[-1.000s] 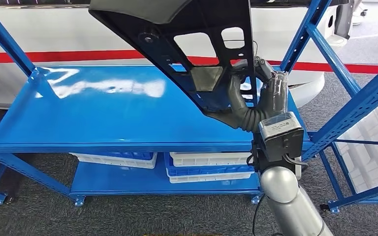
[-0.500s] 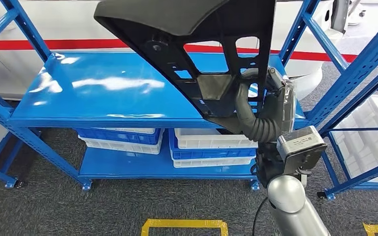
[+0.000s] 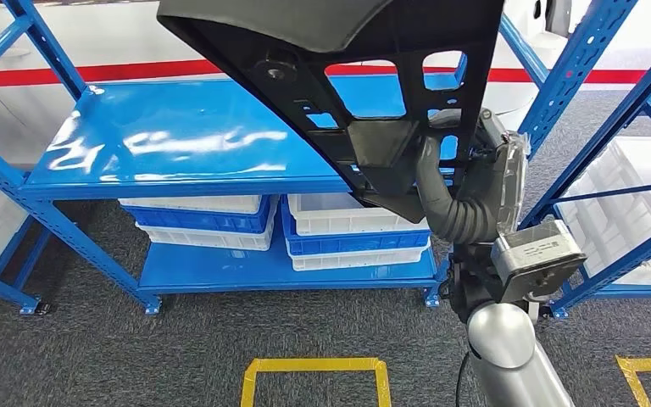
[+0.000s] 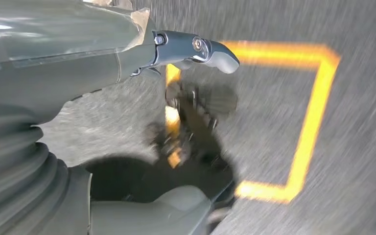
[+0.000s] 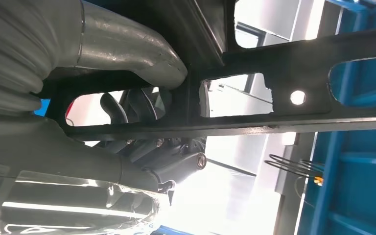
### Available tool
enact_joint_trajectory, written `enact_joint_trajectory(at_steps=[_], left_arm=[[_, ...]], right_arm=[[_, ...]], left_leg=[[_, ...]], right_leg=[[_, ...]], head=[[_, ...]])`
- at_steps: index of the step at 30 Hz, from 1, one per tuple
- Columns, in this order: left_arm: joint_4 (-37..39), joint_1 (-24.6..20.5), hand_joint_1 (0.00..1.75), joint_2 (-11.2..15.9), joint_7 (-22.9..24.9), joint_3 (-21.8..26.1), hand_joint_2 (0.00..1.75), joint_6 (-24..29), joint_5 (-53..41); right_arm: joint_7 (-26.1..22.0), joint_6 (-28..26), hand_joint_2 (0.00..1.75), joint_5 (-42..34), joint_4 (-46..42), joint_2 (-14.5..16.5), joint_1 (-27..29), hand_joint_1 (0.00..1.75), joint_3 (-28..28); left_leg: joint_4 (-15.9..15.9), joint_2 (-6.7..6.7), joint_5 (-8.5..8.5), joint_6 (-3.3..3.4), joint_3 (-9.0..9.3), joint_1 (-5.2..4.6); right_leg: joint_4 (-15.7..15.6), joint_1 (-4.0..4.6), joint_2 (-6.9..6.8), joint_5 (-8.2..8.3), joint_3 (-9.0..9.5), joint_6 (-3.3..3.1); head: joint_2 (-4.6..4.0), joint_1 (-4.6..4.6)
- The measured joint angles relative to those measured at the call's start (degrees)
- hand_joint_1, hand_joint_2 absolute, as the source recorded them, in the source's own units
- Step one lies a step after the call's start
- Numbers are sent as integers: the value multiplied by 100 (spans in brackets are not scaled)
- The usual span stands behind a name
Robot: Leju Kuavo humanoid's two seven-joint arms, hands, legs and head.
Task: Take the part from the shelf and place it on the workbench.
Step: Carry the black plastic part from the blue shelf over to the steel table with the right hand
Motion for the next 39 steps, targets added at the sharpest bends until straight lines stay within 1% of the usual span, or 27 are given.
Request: enact_joint_trajectory(at_steps=[1, 2, 3, 4, 6, 8, 9, 11, 12, 14, 16, 17, 18, 19, 21, 23, 24, 26, 27, 29, 31, 32, 33, 34, 36, 38, 39], left_arm=[[-28, -41, 0, 31, 61, -169, 175, 47, -85], [-54, -88, 0, 60, 98, -341, 175, 135, -160], [-81, -133, 0, 93, 106, -509, 175, 218, -208], [-106, -174, 0, 123, 104, -656, 175, 275, -229], [-145, -243, 0, 177, 103, -870, 175, 318, -234], [-173, -290, 0, 217, 103, -1010, 175, 326, -234], [-183, -306, 0, 229, 113, -1063, 175, 326, -231], [-198, -319, 0, 243, 225, -1134, 175, 304, -142], [-204, -321, 0, 247, 304, -1150, 175, 253, -21], [-209, -322, 0, 265, 396, -1149, 175, 103, 303], [-211, -320, 0, 281, 374, -1142, 175, -25, 596], [-211, -313, 0, 282, 357, -1137, 175, -84, 739], [-211, -306, 0, 284, 330, -1130, 175, -141, 881], [-211, -300, 0, 286, 295, -1122, 175, -188, 1003], [-211, -302, 0, 288, 249, -1130, 175, -168, 1113], [-211, -309, 0, 289, 266, -1158, 175, -93, 1122], [-210, -309, 0, 290, 279, -1173, 175, -70, 1133], [-208, -305, 0, 298, 289, -1191, 175, -74, 1214], [-206, -301, 0, 304, 284, -1197, 175, -92, 1288], [-204, -295, 0, 318, 269, -1206, 175, -99, 1418], [-204, -297, 0, 326, 286, -1224, 175, -51, 1531], [-203, -295, 0, 329, 292, -1231, 175, -39, 1613], [-203, -294, 0, 332, 282, -1234, 175, -39, 1702], [-203, -293, 0, 334, 256, -1238, 175, -40, 1774], [-203, -293, 0, 338, 196, -1256, 175, -16, 1877], [-204, -295, 0, 344, 169, -1271, 175, -2, 1996], [-204, -293, 0, 346, 164, -1272, 175, -9, 2053]], right_arm=[[14, 19, 175, 20, -2, 26, -4, 175, 4], [27, 30, 175, 50, -3, 48, 2, 175, 9], [37, 31, 175, 86, -7, 64, 17, 175, 15], [40, 27, 175, 115, -11, 74, 37, 175, 21], [42, 20, 175, 144, -29, 83, 70, 175, 30], [41, 15, 175, 148, -60, 90, 80, 175, 32], [40, 14, 175, 149, -77, 93, 82, 175, 33], [36, 13, 175, 149, -97, 93, 90, 175, 32], [30, 13, 175, 149, -104, 93, 102, 175, 25], [10, 10, 175, 150, -111, 85, 142, 175, -1], [-31, -1, 175, 154, -114, 65, 211, 175, -40], [-53, -7, 175, 152, -114, 51, 248, 175, -65], [-70, -12, 175, 148, -114, 39, 279, 175, -91], [-80, -15, 175, 142, -114, 29, 300, 175, -114], [-85, -14, 175, 126, -115, 16, 309, 175, -146], [-88, -8, 175, 114, -122, 13, 308, 175, -160], [-90, -3, 175, 110, -128, 12, 307, 175, -165], [-92, 7, 175, 104, -134, 10, 307, 175, -175], [-91, 12, 175, 100, -134, 10, 299, 175, -179], [-80, 23, 175, 95, -132, 18, 271, 175, -180], [-63, 39, 175, 81, -129, 31, 236, 175, -177], [-55, 46, 175, 73, -124, 38, 224, 175, -175], [-49, 52, 175, 65, -116, 45, 216, 175, -174], [-43, 54, 175, 60, -106, 56, 213, 175, -174], [-37, 56, 175, 29, -83, 87, 212, 175, -179], [-37, 67, 175, -30, -65, 124, 208, 175, -199], [-37, 80, 175, -60, -56, 139, 202, 175, -210]], left_leg=[[388, -3, -222, -17, -83, 3], [680, -5, -303, -30, -114, 5], [807, -4, -253, -35, -69, 7], [724, -4, -116, -35, 80, 11], [35, -10, 122, -22, 625, 22], [-637, -30, 124, 2, 1059, 9], [-781, -39, 81, 15, 1124, -8], [-843, -30, 125, 93, 1083, -27], [-861, -15, 176, 159, 1038, -30], [-890, 18, 311, 301, 904, -23], [-885, 28, 448, 351, 718, -36], [-883, 30, 516, 349, 624, -40], [-879, 35, 583, 343, 531, -42], [-877, 39, 647, 333, 448, -43], [-873, 43, 770, 294, 311, -44], [-872, 41, 889, 234, 227, -56], [-882, 43, 950, 202, 210, -61], [-918, 40, 1058, 140, 190, -62], [-901, 32, 1024, 111, 161, -53], [-593, 12, 612, 60, 39, -30], [127, 5, 5, 19, -136, -15], [501, 3, -163, 1, -199, -14], [757, 3, -192, -11, -204, -12], [810, 4, -98, -16, -110, -9], [326, 2, 181, -10, 359, 0], [-423, -12, 196, 20, 887, -11], [-661, -19, 144, 41, 1028, -27]], right_leg=[[8, 16, -6, 62, -77, -18], [19, 28, -9, 117, -154, -15], [35, 35, -11, 164, -228, -5], [54, 37, -13, 205, -297, 10], [115, 39, -14, 264, -414, 55], [178, 61, -15, 320, -503, 125], [194, 69, -17, 356, -540, 166], [205, 78, -18, 421, -598, 247], [253, 76, -10, 372, -651, 263], [621, 71, 6, 17, -828, 234], [1361, 50, 13, -462, -1041, 205], [1682, 47, 13, -577, -1088, 228], [1872, 45, 13, -585, -1070, 274], [1873, 43, 13, -495, -967, 330], [1225, 40, 13, -260, -435, 389], [318, 69, 18, -255, 177, 338], [39, 89, 23, -304, 325, 294], [-97, 102, 29, -302, 313, 222], [-90, 78, 22, -251, 268, 179], [-89, 30, 4, -121, 177, 56], [-74, 43, -7, 10, 45, -16], [-61, 55, -10, 68, -35, -20], [-39, 63, -12, 119, -121, -15], [-7, 66, -13, 163, -211, -4], [79, 65, -14, 225, -369, 35], [165, 86, -16, 269, -479, 93], [189, 95, -22, 299, -516, 129]], head=[[0, -4], [0, -5], [0, -5], [0, -6], [0, -9], [0, -4], [0, -3], [0, -1], [0, -2], [0, 12], [0, 26], [0, 26], [0, 26], [0, 26], [0, 26], [0, 21], [0, 18], [0, 12], [0, 9], [0, -8], [0, -24], [0, -26], [0, -25], [0, -26], [0, -29], [0, -27], [0, -27]])
